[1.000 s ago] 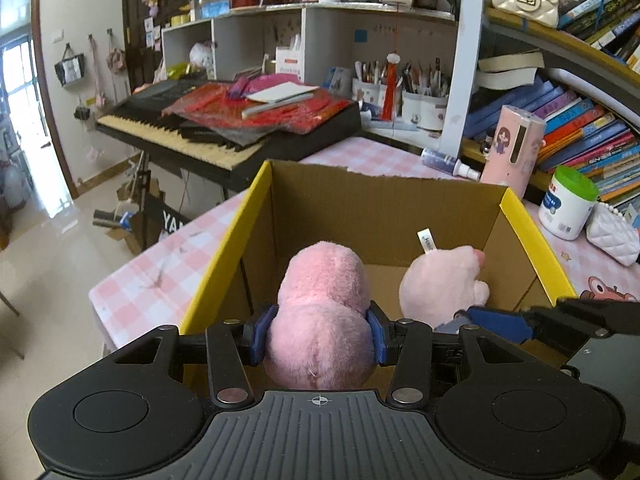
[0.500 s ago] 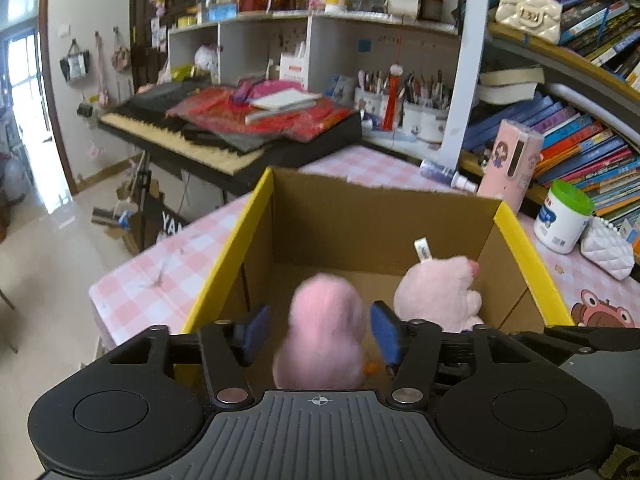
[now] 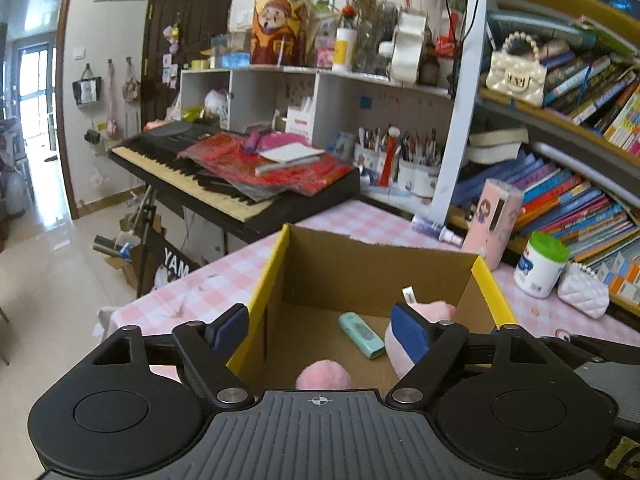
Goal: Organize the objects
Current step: 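Lower both tools into the box and open them, releasing chick and car, then withdraw both open tools from the box toward the tape roll and blue piece, then grasp the yellow tape roll with the right tool while the left tool approaches the blue piece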
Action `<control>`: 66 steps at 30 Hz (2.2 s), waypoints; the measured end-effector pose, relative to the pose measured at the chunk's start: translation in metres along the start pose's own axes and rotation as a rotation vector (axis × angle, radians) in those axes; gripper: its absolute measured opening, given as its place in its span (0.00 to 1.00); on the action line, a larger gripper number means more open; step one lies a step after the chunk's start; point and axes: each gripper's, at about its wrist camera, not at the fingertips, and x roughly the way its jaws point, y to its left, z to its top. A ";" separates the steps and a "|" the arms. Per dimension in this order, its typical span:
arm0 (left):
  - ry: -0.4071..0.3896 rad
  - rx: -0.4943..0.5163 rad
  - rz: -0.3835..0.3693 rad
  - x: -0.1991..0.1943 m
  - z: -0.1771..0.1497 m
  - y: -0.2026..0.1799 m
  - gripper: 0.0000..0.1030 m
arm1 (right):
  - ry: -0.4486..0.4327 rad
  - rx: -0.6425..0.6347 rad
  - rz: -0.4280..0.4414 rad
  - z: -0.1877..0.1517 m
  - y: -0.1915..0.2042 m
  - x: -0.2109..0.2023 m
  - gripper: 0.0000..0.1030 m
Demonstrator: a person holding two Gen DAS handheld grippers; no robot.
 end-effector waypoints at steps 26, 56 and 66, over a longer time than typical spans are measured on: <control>0.056 -0.011 0.001 -0.087 -0.070 0.074 0.88 | 0.007 -0.028 -0.244 -0.084 0.075 -0.092 0.90; 0.183 0.188 -0.189 -0.126 -0.127 0.014 0.90 | 0.071 0.218 -0.475 -0.176 0.031 -0.181 0.93; 0.198 0.223 -0.258 -0.103 -0.121 -0.048 0.90 | 0.090 0.283 -0.533 -0.169 -0.036 -0.183 0.93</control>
